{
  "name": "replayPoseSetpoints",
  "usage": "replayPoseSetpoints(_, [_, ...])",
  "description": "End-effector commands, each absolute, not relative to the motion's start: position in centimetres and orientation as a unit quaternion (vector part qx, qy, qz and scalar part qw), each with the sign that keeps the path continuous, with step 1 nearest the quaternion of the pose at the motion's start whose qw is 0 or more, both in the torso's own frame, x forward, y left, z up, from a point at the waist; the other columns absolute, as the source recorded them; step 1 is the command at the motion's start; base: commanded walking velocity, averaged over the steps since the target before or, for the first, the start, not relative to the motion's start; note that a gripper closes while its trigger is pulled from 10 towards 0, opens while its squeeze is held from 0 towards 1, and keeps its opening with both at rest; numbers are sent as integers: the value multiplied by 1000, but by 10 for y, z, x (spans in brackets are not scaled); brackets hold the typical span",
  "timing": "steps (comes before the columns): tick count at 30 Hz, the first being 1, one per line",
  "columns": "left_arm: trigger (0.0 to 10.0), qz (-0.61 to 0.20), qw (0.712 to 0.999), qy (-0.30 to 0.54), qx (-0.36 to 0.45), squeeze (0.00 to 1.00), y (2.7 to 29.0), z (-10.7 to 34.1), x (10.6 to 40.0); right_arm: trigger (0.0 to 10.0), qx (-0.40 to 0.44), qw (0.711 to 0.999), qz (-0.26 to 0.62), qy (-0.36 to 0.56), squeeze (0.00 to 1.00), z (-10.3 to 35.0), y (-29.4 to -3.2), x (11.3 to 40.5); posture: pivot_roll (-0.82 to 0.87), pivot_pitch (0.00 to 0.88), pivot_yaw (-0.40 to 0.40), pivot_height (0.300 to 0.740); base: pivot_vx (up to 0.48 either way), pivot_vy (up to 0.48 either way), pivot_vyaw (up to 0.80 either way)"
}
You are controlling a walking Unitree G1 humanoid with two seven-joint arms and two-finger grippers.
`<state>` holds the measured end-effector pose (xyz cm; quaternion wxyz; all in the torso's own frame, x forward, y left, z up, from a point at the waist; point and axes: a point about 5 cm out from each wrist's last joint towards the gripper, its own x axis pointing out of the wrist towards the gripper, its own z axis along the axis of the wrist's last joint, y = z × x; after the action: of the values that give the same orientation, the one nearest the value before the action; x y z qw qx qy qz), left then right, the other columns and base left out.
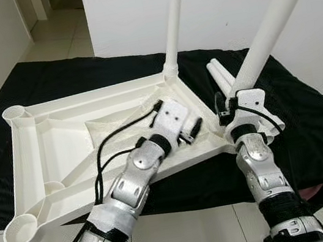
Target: Building children table
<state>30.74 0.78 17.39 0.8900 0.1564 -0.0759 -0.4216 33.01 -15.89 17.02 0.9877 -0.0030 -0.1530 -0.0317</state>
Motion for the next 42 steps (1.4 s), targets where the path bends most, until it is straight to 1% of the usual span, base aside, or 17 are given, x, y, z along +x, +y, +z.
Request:
replayPoseSetpoints(1, [10000,-444,877,-72,171,0,4,166,302,10000,-7,988,-41,-151,0,171,-164,329,-15,0,-60,740,0,0,0])
replayPoseSetpoints(2, [10000,-444,877,-72,171,0,4,166,302,10000,-7,988,-41,-151,0,171,-164,329,-15,0,-60,740,0,0,0])
replayPoseSetpoints(3, [10000,-458,868,-61,184,0,2,160,301,10000,-7,988,-43,-151,0,172,-164,329,-19,0,-52,740,0,0,0])
replayPoseSetpoints(4, [10000,-458,868,-61,184,0,2,160,301,10000,-7,988,-43,-151,0,172,-164,329,-19,0,-52,740,0,0,0])
replayPoseSetpoints(5, [10000,-473,854,-29,217,0,0,146,301,10000,-8,987,-44,-153,0,173,-165,328,-20,0,-49,740,0,0,0])
replayPoseSetpoints(6, [10000,-473,854,-29,217,0,0,146,301,10000,-8,987,-44,-153,0,173,-165,328,-20,0,-49,740,0,0,0])
replayPoseSetpoints(9, [10000,-468,852,6,235,0,1,136,307,10000,-7,986,-49,-156,0,175,-166,328,-27,0,-41,740,0,0,0])
replayPoseSetpoints(11, [10000,-469,851,9,238,0,1,135,308,10000,-6,986,-50,-157,0,175,-166,327,-27,0,-41,740,0,0,0])
replayPoseSetpoints(13, [10000,-492,842,7,223,0,-2,139,305,10000,-10,986,-52,-157,0,175,-166,327,-32,0,-37,740,0,0,0])
replayPoseSetpoints(18, [10000,-534,814,14,229,0,-8,133,294,10000,-12,986,-53,-156,0,176,-166,327,-33,0,-32,740,0,0,0])
replayPoseSetpoints(23, [10000,-543,804,24,241,0,-11,127,291,10000,-14,986,-57,-155,0,176,-167,327,-35,0,-31,740,0,0,0])
replayPoseSetpoints(28, [10000,-542,803,48,245,0,-14,124,292,10000,-17,986,-61,-156,0,178,-169,327,-34,0,-28,740,0,0,0])
replayPoseSetpoints(30, [10000,-535,806,62,248,0,-15,123,294,10000,-17,986,-62,-157,0,178,-170,328,-34,0,-28,740,0,0,0])
replayPoseSetpoints(31, [10000,-521,810,83,255,0,-16,120,298,10000,-17,986,-63,-157,0,178,-169,328,-34,0,-28,740,0,0,0])
replayPoseSetpoints(35, [10000,-504,817,107,260,0,-17,116,303,10000,-16,986,-63,-156,0,178,-168,328,-35,0,-23,740,0,0,0])
replayPoseSetpoints(42, [10000,-494,823,114,255,0,-18,118,307,10000,-15,986,-64,-155,0,177,-168,327,-37,0,-20,740,0,0,0])
